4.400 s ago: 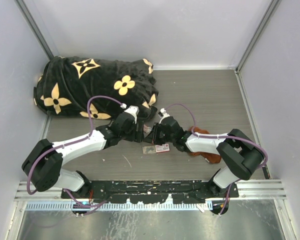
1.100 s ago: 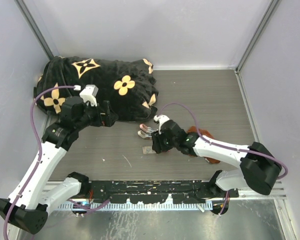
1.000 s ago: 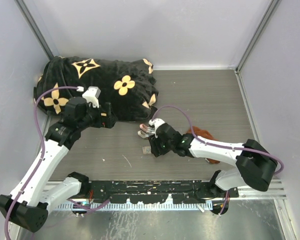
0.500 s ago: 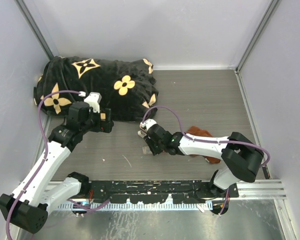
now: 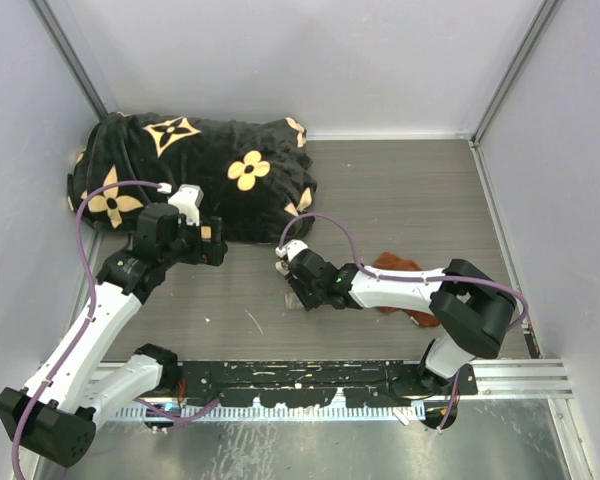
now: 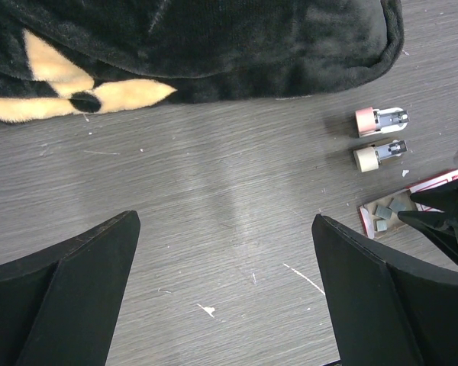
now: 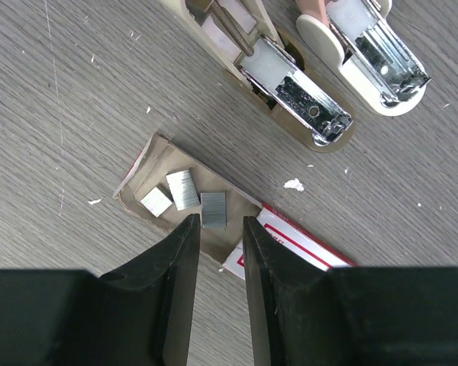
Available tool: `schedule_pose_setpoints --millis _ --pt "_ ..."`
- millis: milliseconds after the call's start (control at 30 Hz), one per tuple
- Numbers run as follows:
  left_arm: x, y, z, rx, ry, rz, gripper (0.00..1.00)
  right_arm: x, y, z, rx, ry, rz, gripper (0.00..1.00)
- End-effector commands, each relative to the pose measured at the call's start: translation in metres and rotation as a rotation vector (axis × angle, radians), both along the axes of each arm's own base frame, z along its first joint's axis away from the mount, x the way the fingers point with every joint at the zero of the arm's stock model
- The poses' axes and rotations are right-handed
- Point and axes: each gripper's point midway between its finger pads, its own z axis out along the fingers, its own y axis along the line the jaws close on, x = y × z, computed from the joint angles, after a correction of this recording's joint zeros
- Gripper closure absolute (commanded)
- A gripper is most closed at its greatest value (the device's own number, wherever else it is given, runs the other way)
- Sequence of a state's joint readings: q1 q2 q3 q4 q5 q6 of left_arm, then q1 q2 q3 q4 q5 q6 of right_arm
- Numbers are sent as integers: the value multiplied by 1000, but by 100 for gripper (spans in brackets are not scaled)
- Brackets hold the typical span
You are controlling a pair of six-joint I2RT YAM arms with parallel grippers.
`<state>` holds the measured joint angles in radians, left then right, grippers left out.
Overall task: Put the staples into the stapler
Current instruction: Pick up the staple from the staple box.
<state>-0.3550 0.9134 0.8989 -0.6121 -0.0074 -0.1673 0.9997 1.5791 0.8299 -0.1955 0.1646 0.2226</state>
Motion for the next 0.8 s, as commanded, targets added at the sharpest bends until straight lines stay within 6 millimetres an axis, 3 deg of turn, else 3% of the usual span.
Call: schedule_pose_setpoints --millis 0,767 --pt "5 0 10 -7 -45 -2 2 13 15 14 28 -56 4 66" --pt "5 -1 9 -9 -44 -6 2 10 12 4 -35 -78 -1 75"
